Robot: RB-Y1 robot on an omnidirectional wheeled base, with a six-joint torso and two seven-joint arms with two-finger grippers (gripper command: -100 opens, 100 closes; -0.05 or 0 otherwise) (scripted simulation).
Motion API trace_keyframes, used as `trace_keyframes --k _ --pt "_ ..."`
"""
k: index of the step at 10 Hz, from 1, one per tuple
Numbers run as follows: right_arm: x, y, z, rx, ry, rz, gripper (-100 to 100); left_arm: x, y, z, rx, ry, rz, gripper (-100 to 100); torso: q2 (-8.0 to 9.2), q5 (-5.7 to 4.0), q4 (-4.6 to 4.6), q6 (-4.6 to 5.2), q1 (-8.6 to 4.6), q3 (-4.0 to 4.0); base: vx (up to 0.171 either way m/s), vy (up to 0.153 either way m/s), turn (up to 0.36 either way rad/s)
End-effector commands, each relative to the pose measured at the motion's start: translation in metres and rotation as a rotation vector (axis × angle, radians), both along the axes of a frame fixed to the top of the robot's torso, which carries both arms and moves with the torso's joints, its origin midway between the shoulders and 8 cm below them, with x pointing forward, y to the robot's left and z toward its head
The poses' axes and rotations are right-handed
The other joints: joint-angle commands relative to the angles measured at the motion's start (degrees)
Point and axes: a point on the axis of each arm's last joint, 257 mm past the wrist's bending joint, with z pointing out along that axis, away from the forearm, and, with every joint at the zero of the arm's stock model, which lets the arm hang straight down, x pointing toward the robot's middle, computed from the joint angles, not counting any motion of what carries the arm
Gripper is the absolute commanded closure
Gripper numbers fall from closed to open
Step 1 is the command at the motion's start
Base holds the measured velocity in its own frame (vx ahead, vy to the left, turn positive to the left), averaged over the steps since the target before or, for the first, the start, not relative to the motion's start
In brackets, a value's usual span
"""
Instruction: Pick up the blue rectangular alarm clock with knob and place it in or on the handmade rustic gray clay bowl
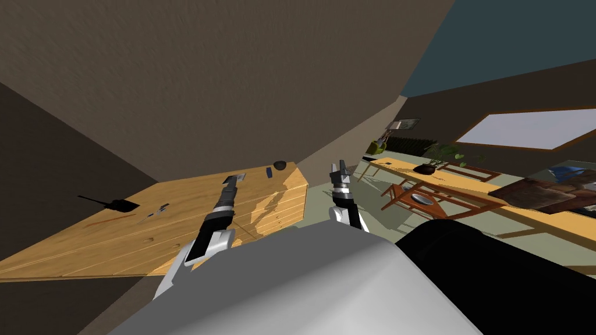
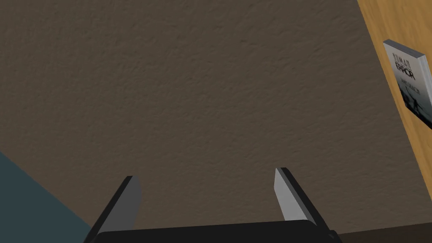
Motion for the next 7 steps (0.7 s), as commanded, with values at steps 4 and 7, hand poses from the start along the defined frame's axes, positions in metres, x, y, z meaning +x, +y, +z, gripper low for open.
trace_keyframes --k 4,7 --pt "0.000 0.000 0.000 0.000 0.000 0.000 0 0.021 0.025 -0.049 0.108 0.144 0.060 -100 -0.03 0.00 -0.01 0.00 0.01 -0.02 -0.016 -0.055 -0.096" --pt "0.000 0.000 0.000 0.000 0.000 0.000 0 0.031 0.044 -0.083 0.169 0.242 0.094 -100 -0.08 -0.01 -0.02 -0.01 -0.05 -0.05 0.004 -0.069 -0.107"
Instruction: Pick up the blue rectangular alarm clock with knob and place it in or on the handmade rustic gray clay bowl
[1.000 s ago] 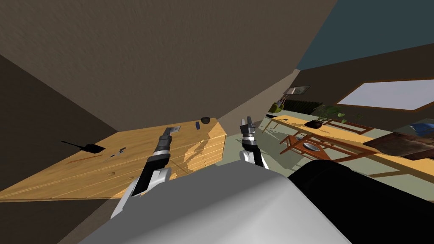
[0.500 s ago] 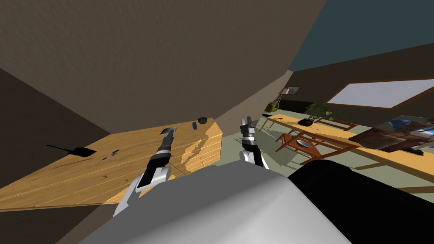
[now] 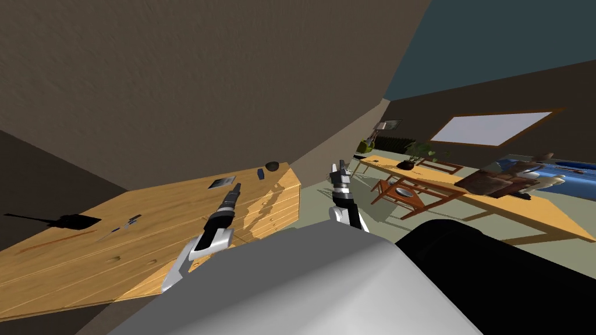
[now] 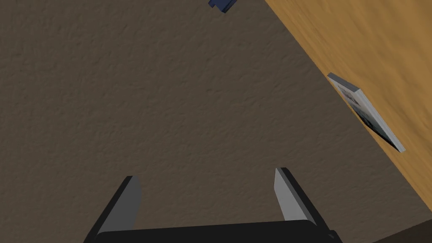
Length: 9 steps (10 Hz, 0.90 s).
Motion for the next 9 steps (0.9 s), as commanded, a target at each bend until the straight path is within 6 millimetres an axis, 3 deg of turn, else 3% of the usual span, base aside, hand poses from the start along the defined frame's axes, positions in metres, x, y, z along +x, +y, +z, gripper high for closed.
trace_keyframes --k 1,5,9 --pt "0.000 0.000 0.000 0.000 0.000 0.000 0 0.009 0.016 -0.017 0.051 0.064 0.025 -100 0.00 0.00 0.00 0.00 0.00 0.00 0.012 -0.096 -0.172" --pt "0.000 0.000 0.000 0.000 0.000 0.000 0 0.014 0.041 -0.050 0.112 0.164 0.061 -100 -0.11 0.00 -0.02 0.00 0.02 -0.06 0.031 -0.062 -0.105" --pt "0.000 0.000 0.000 0.000 0.000 0.000 0 0.018 0.081 -0.082 0.207 0.281 0.110 -100 -0.10 0.02 -0.03 -0.05 0.13 -0.06 0.040 -0.048 -0.120"
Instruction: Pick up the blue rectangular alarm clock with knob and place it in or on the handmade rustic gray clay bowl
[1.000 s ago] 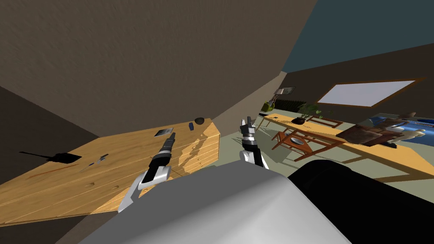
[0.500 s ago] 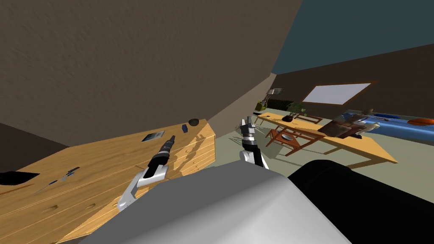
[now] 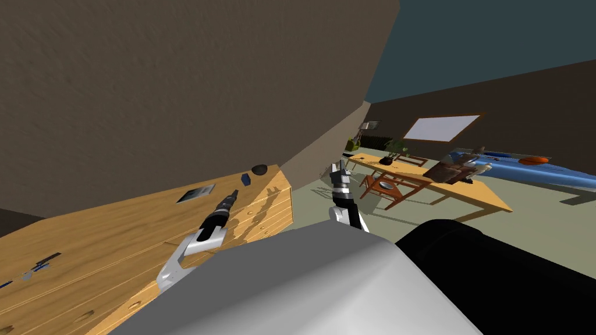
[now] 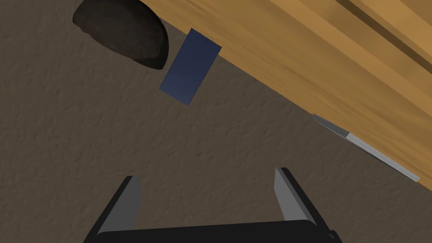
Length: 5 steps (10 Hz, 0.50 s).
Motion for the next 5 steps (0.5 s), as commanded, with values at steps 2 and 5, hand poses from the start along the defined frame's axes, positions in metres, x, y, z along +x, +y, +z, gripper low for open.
trace_keyframes --k 2,5 --pt "0.000 0.000 0.000 0.000 0.000 0.000 0 0.002 0.023 -0.013 0.047 0.056 0.027 -100 -0.06 -0.02 -0.01 0.02 -0.05 -0.03 0.053 -0.051 -0.139" --pt "0.000 0.000 0.000 0.000 0.000 0.000 0 0.000 0.068 -0.029 0.136 0.145 0.077 -100 -0.08 0.01 -0.02 0.00 0.05 -0.05 0.066 -0.042 -0.158"
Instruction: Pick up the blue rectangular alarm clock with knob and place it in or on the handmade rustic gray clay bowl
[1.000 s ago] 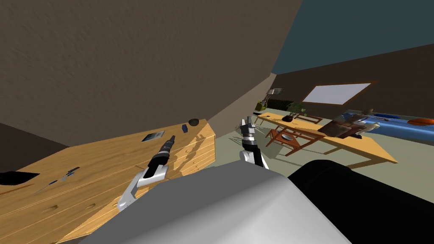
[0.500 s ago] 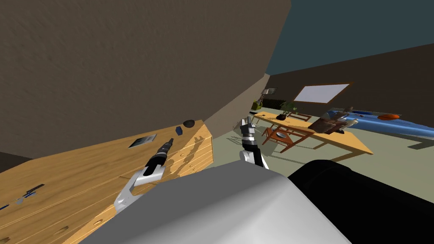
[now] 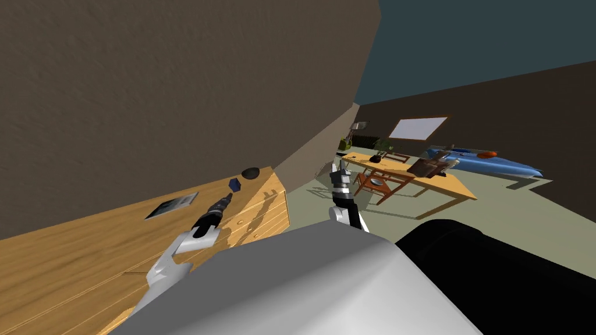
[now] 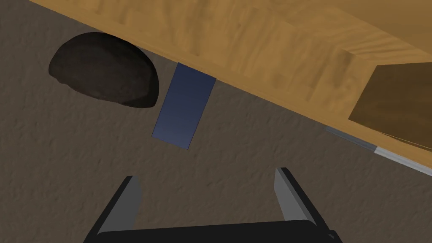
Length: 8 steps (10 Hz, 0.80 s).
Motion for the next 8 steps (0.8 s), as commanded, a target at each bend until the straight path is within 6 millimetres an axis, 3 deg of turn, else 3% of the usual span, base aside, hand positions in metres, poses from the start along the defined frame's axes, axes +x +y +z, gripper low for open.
trace_keyframes --k 1,8 --pt "0.000 0.000 0.000 0.000 0.000 0.000 0 -0.004 0.023 -0.005 0.044 0.043 0.028 -100 0.00 0.00 0.00 0.00 0.00 0.00 0.086 -0.051 -0.166" --pt "0.000 0.000 0.000 0.000 0.000 0.000 0 -0.016 0.110 -0.006 0.186 0.163 0.133 -100 -0.06 0.01 -0.02 -0.02 0.05 -0.04 0.099 -0.030 -0.155"
